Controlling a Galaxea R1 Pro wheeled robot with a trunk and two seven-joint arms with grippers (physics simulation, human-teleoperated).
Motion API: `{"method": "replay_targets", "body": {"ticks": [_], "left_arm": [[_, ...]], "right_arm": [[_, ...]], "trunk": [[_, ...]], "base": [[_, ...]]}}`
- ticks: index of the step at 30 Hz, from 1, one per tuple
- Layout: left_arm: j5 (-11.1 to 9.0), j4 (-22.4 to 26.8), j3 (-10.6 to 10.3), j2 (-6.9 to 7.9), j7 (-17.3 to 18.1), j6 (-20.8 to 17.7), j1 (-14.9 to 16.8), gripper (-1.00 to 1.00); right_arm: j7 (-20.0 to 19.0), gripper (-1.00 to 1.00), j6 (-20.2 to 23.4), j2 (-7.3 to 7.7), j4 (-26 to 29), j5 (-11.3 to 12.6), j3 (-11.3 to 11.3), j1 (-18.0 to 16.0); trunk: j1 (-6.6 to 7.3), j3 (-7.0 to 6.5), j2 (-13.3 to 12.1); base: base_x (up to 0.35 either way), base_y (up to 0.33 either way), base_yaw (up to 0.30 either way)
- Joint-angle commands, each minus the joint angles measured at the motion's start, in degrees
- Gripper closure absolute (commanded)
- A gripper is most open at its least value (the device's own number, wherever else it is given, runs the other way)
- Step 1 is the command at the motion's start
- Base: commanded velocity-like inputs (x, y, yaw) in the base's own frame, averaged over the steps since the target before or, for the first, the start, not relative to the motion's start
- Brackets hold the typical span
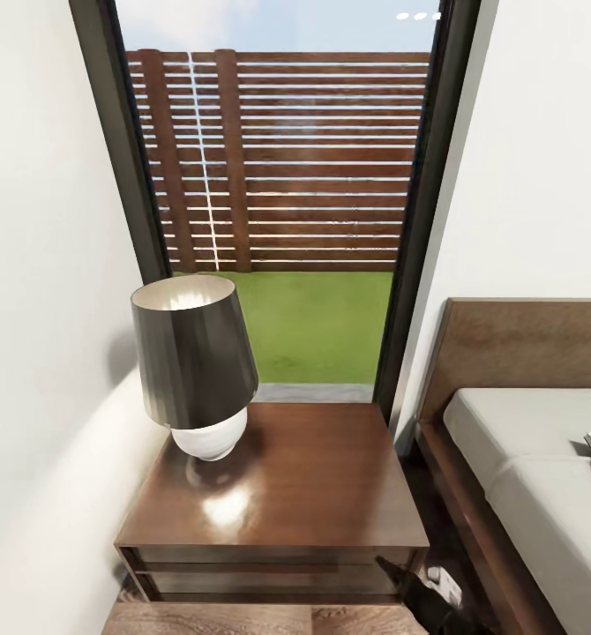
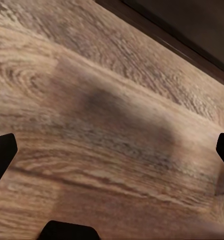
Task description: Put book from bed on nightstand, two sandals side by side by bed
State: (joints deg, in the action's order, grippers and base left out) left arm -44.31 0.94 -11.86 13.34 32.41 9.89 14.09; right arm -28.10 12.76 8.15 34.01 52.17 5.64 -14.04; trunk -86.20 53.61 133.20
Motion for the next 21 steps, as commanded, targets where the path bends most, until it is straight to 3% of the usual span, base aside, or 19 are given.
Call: {"method": "replay_targets", "body": {"ticks": [1,7,13,21], "left_arm": [[-0.3,0.0,-0.5,-0.01,0.1,0.0,0.0,-1.00],[-0.3,0.5,-0.6,-0.28,0.3,-2.4,0.1,-1.00],[-0.3,2.0,-0.6,-0.38,0.4,-5.2,0.1,-1.00],[-0.3,4.3,-0.6,-0.86,0.3,-6.9,0.1,-1.00]], "right_arm": [[0.0,-1.00,0.5,-0.09,1.2,0.6,0.2,0.0],[0.1,-1.00,2.7,-1.65,8.3,0.5,0.4,0.0],[0.7,-1.00,10.4,-2.90,16.4,0.5,0.6,0.0],[7.9,-1.00,21.9,-3.73,27.8,1.8,0.5,-0.4]], "trunk": [[0.01,0.05,0.0],[0.01,0.05,0.0],[0.01,0.05,0.0],[0.01,0.05,0.0]], "base": [[0.000,0.000,0.000],[0.000,0.000,0.000],[0.000,0.000,0.000],[0.000,0.000,0.000]]}}
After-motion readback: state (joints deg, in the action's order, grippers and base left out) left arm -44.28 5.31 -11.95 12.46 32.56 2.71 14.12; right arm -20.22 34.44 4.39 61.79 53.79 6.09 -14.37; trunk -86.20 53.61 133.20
